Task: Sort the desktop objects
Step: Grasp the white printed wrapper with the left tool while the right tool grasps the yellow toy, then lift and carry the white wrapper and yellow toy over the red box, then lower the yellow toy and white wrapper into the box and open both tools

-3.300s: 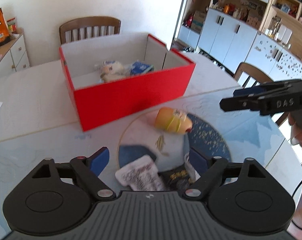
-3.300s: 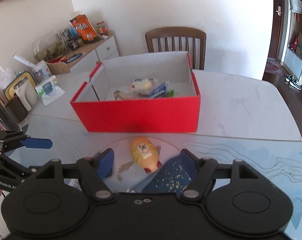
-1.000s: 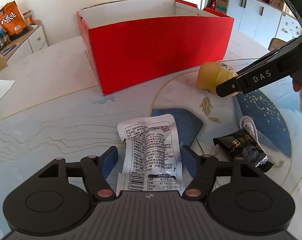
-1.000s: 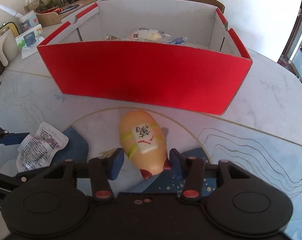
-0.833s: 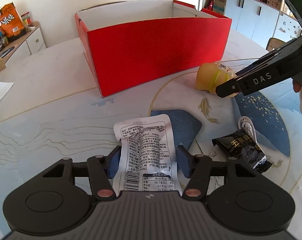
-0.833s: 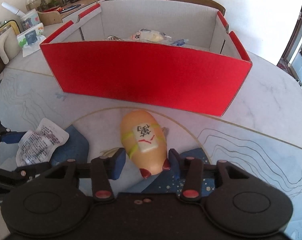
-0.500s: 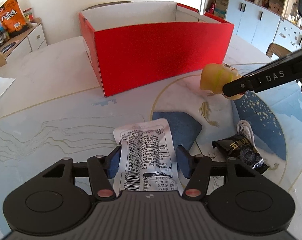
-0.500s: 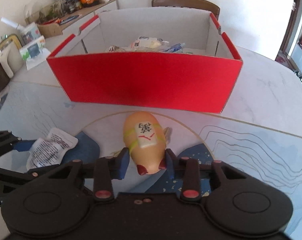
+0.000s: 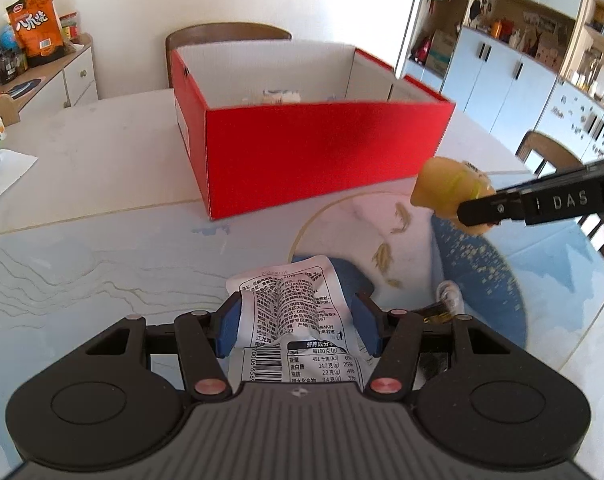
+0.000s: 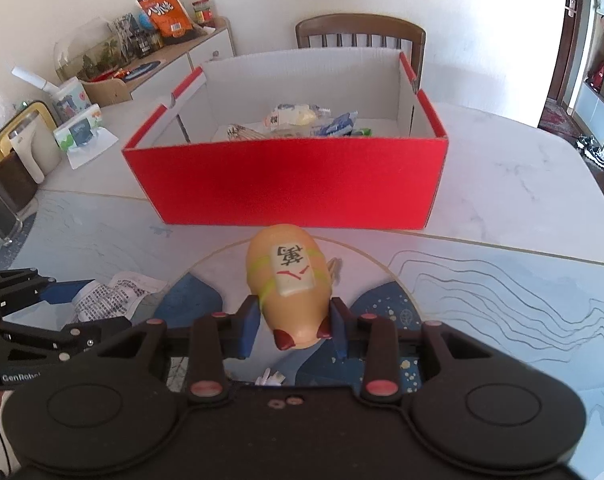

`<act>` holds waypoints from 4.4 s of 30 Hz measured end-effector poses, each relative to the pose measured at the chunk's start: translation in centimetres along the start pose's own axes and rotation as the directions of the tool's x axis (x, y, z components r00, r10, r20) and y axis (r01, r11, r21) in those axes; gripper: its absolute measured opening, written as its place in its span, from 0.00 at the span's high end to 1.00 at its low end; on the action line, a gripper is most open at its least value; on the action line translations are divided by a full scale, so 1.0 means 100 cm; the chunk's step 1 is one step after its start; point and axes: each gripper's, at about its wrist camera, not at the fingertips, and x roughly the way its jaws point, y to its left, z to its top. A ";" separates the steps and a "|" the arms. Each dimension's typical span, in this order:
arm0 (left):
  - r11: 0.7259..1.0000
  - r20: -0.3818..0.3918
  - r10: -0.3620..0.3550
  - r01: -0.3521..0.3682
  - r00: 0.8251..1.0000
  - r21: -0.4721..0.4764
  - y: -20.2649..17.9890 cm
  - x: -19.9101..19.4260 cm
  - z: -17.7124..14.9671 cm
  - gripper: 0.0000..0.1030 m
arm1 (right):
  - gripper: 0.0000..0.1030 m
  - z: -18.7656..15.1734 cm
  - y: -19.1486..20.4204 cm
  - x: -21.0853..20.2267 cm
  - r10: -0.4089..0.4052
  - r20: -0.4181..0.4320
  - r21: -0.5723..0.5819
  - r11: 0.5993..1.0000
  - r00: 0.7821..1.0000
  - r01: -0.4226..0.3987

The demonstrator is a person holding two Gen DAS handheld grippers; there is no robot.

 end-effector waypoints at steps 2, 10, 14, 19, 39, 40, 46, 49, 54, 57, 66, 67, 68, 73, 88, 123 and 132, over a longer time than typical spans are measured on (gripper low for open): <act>1.000 0.023 -0.012 0.012 1.000 -0.009 -0.001 -0.009 0.004 0.45 | 0.65 0.001 0.000 -0.008 0.004 0.010 0.005 1.000 1.000 -0.004; 0.999 0.131 -0.039 0.038 0.991 0.010 -0.010 -0.040 0.030 0.45 | 0.65 0.011 0.001 -0.037 0.024 0.057 0.021 0.999 0.998 -0.025; 0.998 0.181 -0.058 0.057 0.982 0.011 -0.014 -0.050 0.048 0.45 | 0.65 0.018 0.000 -0.048 0.036 0.082 0.024 0.999 0.996 -0.038; 0.997 0.238 -0.083 0.080 0.968 0.024 -0.019 -0.060 0.069 0.45 | 0.65 0.031 0.000 -0.059 0.051 0.101 0.027 0.998 0.994 -0.054; 0.997 0.350 -0.076 0.078 0.934 0.008 -0.005 -0.034 0.171 0.45 | 0.65 0.104 -0.007 -0.055 0.029 0.193 0.006 1.000 0.981 -0.031; 0.997 0.345 -0.070 0.072 0.936 0.008 -0.003 -0.029 0.176 0.45 | 0.65 0.106 -0.008 -0.051 0.029 0.190 0.006 1.000 0.981 -0.031; 0.999 0.300 -0.030 0.025 0.954 0.021 0.007 0.009 0.198 0.45 | 0.65 0.122 -0.014 -0.024 0.007 0.153 0.007 1.000 0.988 -0.008; 0.999 0.277 -0.034 0.025 0.960 0.035 0.013 0.027 0.202 0.45 | 0.65 0.127 -0.016 -0.008 -0.006 0.132 0.000 1.000 0.991 0.007; 0.998 0.235 -0.049 0.038 0.971 0.051 0.020 0.052 0.212 0.45 | 0.65 0.135 -0.017 0.017 -0.028 0.097 -0.015 0.999 0.995 0.029; 0.997 0.209 -0.046 0.031 0.977 0.074 0.020 0.067 0.216 0.45 | 0.65 0.140 -0.017 0.031 -0.034 0.077 -0.030 0.999 0.996 0.037; 0.994 0.110 -0.028 0.016 0.994 0.109 0.015 0.112 0.225 0.45 | 0.65 0.143 -0.016 0.071 -0.103 0.007 -0.038 0.994 0.995 0.103; 0.994 0.102 -0.026 0.015 0.994 0.108 0.016 0.115 0.225 0.45 | 0.65 0.143 -0.016 0.075 -0.110 -0.001 -0.038 0.993 0.994 0.110; 0.994 0.091 -0.025 0.014 0.996 0.111 0.016 0.120 0.224 0.45 | 0.65 0.142 -0.015 0.079 -0.117 -0.007 -0.037 0.993 0.993 0.116; 0.991 0.042 -0.012 0.006 0.999 0.135 0.015 0.136 0.219 0.45 | 0.65 0.138 -0.012 0.093 -0.135 -0.030 -0.051 0.990 0.990 0.133; 0.998 -0.070 -0.008 0.012 0.997 0.060 0.030 0.160 0.220 0.44 | 0.64 0.141 -0.010 0.113 -0.170 -0.045 -0.083 0.983 0.984 0.166; 0.999 -0.051 -0.038 0.036 0.998 -0.035 0.023 0.112 0.223 0.29 | 0.37 0.130 -0.008 0.052 -0.064 0.030 -0.074 0.995 0.997 0.066; 1.000 -0.006 -0.029 0.029 1.000 -0.006 0.006 0.075 0.217 0.24 | 0.36 0.122 -0.004 0.029 -0.045 0.056 -0.068 0.997 0.997 0.049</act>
